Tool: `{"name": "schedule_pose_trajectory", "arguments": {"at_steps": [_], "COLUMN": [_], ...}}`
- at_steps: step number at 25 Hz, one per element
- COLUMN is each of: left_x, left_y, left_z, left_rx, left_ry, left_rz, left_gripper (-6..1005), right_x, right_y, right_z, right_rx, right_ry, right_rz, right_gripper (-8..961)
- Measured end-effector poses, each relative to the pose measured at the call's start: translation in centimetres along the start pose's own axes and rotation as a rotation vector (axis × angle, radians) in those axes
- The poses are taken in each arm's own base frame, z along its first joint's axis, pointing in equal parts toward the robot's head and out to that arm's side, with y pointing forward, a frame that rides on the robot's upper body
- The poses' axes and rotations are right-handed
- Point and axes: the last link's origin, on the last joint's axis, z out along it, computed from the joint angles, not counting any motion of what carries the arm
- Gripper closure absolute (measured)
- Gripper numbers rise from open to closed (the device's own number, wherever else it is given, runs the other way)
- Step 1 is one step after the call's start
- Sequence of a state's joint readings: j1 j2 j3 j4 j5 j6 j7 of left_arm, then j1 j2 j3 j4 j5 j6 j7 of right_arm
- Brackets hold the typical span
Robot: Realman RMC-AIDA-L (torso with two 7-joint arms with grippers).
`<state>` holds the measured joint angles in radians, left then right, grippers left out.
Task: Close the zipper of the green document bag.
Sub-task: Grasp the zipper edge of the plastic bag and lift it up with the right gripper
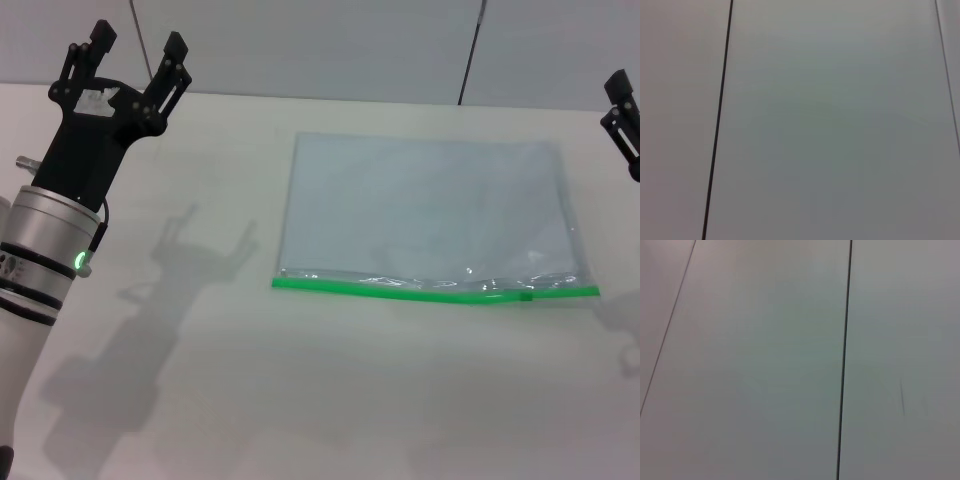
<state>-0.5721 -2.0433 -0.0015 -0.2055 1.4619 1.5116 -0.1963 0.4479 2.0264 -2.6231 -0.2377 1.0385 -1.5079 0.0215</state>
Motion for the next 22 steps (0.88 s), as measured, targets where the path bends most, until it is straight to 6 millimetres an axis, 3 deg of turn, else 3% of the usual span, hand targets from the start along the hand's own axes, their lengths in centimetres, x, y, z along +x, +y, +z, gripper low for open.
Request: {"name": "schedule_pose_trajectory", "arguments": {"at_steps": [14, 22], "left_x": [-0.06, -0.06], "left_y": [-0.01, -0.04], "left_z": [0.0, 0.04], "left_rx": [0.001, 0.003], "left_ry": [-0.004, -0.004], "left_rz": [0.0, 0.0], "left_gripper": [151, 152], "right_x": [0.26, 0.51], "right_y": [-0.16, 0.27], "right_z": [0.11, -0.11], "right_rx": [-0.001, -0.014], "right_ry": [0.018, 0.032], "right_rz": [-0.024, -0.238], "right_gripper": [76, 76]}}
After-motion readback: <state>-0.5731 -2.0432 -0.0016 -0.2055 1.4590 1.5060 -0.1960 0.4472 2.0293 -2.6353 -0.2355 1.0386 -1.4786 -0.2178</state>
